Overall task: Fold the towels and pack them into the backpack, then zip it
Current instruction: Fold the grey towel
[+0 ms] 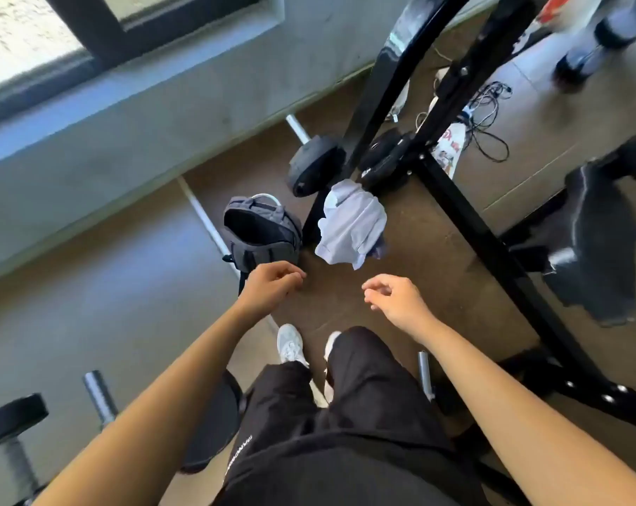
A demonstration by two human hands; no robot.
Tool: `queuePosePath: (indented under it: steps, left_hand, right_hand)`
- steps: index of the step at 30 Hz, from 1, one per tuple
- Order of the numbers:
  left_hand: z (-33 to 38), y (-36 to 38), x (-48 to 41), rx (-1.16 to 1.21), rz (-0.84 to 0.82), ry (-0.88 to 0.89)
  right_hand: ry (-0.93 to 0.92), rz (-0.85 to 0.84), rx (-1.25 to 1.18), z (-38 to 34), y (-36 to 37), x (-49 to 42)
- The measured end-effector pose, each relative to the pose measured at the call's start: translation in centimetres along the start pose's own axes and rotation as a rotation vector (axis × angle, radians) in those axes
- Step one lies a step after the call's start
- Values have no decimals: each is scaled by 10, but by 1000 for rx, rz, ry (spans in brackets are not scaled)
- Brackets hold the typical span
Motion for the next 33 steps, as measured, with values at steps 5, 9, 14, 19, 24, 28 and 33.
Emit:
queuePosePath:
  steps: [5,9,14,19,24,28,33]
  left_hand:
    - [18,10,-94,56,-66,-79]
    - [0,30,-148,153,4,-181]
    - [-26,55,-161,288,27,-319]
    - [-48,60,-155,339,41,-414]
    - [-45,43,-140,330,72,-429]
    - [-35,21,-130,279,73,-385]
    - [-7,-14,-124,227,86,-259]
  right_hand:
    - [226,148,-111,4,-2,-85]
    - [453,241,-159,35,-9,-167]
    - [562,205,-179,62,-4,-240]
    - [587,354,-260,68,2,-265]
    - [468,378,-326,47,-5,-248]
    - [249,390,-342,2,-17,-218]
    - [-96,242,-190,-67,-12,-186]
Point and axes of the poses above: each hand's wrist, its own x-axis away from the middle knuckle, its own y-axis out of the palm, z = x × y, the point moved 2 cm from there along -x, towards the middle knuckle, and after that the axes turned 6 degrees about -y, right-handed, at the moved point
